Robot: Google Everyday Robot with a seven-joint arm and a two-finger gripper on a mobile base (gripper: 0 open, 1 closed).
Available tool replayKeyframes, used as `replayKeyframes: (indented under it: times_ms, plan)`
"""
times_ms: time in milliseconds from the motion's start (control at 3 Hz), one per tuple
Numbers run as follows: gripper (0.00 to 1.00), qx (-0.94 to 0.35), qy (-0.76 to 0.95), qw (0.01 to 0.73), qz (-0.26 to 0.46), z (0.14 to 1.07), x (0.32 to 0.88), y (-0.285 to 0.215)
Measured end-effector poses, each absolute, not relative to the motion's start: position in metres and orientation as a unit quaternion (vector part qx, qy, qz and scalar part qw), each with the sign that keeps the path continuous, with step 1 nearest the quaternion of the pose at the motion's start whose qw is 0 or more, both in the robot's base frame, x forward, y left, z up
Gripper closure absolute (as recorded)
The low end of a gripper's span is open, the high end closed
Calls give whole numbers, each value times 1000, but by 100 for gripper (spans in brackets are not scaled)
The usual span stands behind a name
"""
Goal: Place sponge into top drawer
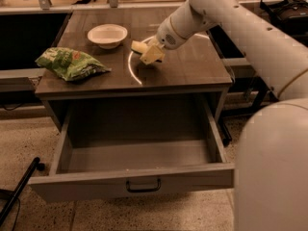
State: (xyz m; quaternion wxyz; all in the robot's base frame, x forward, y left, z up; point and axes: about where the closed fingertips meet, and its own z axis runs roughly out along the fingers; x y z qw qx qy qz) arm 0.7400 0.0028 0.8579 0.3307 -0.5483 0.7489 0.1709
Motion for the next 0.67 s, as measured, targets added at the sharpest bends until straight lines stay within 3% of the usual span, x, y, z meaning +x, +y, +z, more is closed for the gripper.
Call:
replayKeyframes:
  times_ms: [333,667]
  plan:
    - [100,-572,712,374,161,907,708,-5]
    - [100,-617,646,405,195,943,647,1]
